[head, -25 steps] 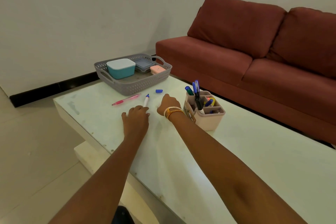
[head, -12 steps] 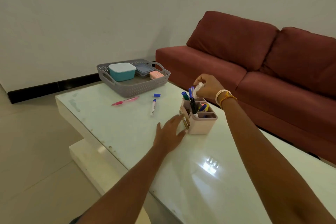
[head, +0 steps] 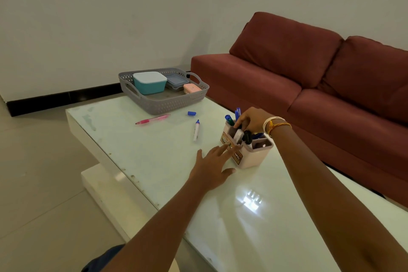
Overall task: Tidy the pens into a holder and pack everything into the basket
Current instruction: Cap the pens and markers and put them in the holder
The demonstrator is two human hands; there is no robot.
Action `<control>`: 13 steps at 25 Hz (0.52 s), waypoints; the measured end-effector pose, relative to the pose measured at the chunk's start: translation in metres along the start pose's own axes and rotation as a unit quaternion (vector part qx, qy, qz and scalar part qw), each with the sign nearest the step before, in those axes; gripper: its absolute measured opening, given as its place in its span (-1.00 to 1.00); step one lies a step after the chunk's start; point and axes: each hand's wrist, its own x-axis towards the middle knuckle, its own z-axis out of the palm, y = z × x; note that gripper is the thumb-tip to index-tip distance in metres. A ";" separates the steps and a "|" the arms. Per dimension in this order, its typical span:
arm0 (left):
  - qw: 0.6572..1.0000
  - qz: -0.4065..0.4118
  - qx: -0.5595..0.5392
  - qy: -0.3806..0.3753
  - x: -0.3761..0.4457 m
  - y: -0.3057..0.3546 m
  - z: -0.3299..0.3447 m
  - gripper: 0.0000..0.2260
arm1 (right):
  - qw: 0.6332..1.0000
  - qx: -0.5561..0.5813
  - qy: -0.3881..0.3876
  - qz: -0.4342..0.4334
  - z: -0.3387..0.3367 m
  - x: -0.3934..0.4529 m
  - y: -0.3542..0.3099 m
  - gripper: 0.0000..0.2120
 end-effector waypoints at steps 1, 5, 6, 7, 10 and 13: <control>1.000 0.003 -0.001 0.001 0.000 0.000 -0.001 -0.41 | 1.000 0.009 0.004 0.009 -0.002 -0.001 -0.001 -0.65; 0.998 -0.003 -0.066 0.018 -0.001 -0.005 0.001 -0.56 | 0.991 0.061 0.115 0.014 -0.011 -0.011 -0.010 -0.70; 0.991 -0.019 -0.117 0.055 0.001 -0.008 0.001 -0.64 | 0.984 0.082 0.155 0.009 -0.013 -0.014 -0.015 -0.71; 0.978 -0.051 -0.166 0.112 0.003 -0.012 0.000 -0.73 | 0.976 0.110 0.189 0.001 -0.015 -0.016 -0.022 -0.72; 0.927 -0.181 -0.214 0.248 0.008 -0.027 -0.013 -0.83 | 0.947 0.193 0.255 -0.030 -0.013 -0.020 -0.051 -0.75; 0.918 -0.288 -0.186 0.200 0.030 -0.037 -0.034 -0.61 | 0.941 0.215 0.259 -0.018 0.004 0.000 -0.073 -0.74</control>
